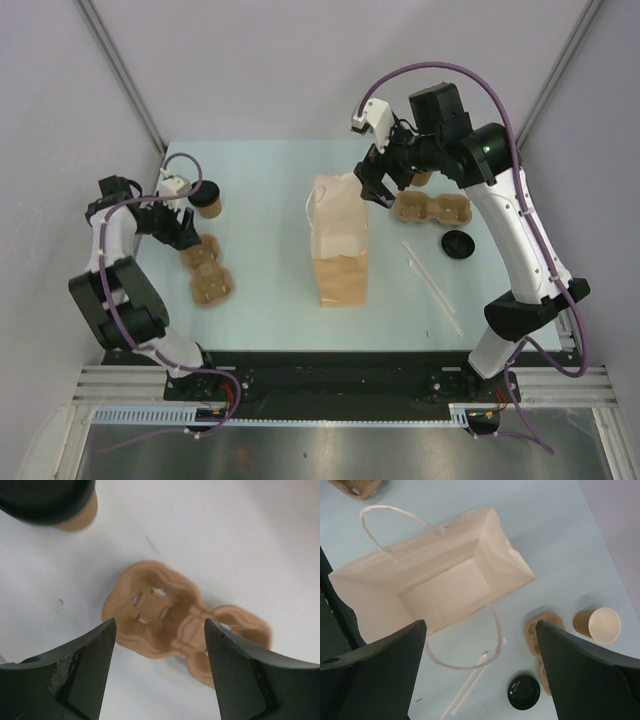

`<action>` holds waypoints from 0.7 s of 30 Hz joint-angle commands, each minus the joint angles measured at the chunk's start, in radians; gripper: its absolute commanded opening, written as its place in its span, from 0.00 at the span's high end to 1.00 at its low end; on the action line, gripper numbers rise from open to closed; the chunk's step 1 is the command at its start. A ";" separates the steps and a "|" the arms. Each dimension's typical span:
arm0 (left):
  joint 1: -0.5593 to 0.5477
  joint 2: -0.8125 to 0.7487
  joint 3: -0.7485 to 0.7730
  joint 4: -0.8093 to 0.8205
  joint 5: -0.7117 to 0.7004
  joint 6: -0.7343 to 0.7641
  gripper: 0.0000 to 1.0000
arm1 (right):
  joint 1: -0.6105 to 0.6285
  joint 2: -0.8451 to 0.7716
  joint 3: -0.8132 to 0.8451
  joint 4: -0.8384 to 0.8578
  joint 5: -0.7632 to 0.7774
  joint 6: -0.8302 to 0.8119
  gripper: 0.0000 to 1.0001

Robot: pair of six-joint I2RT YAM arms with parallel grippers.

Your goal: Pack the takeout coffee

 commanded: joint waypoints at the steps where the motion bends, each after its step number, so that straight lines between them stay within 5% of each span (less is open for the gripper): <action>1: -0.047 -0.300 0.055 -0.031 0.199 -0.204 0.21 | -0.060 -0.031 0.043 -0.013 -0.050 0.075 0.04; 6: -0.280 -0.494 0.217 0.157 0.105 -0.676 0.16 | -0.106 -0.151 -0.083 0.024 -0.068 0.133 0.06; 9: -0.497 -0.473 0.336 0.208 -0.008 -0.802 0.16 | -0.128 -0.185 -0.120 0.038 -0.071 0.179 0.10; 13: -0.737 -0.361 0.498 0.170 -0.125 -0.833 0.19 | -0.209 -0.182 -0.138 0.036 -0.155 0.230 0.19; 21: -0.968 -0.206 0.653 0.072 -0.269 -0.737 0.23 | -0.272 -0.148 -0.170 0.021 -0.335 0.291 0.35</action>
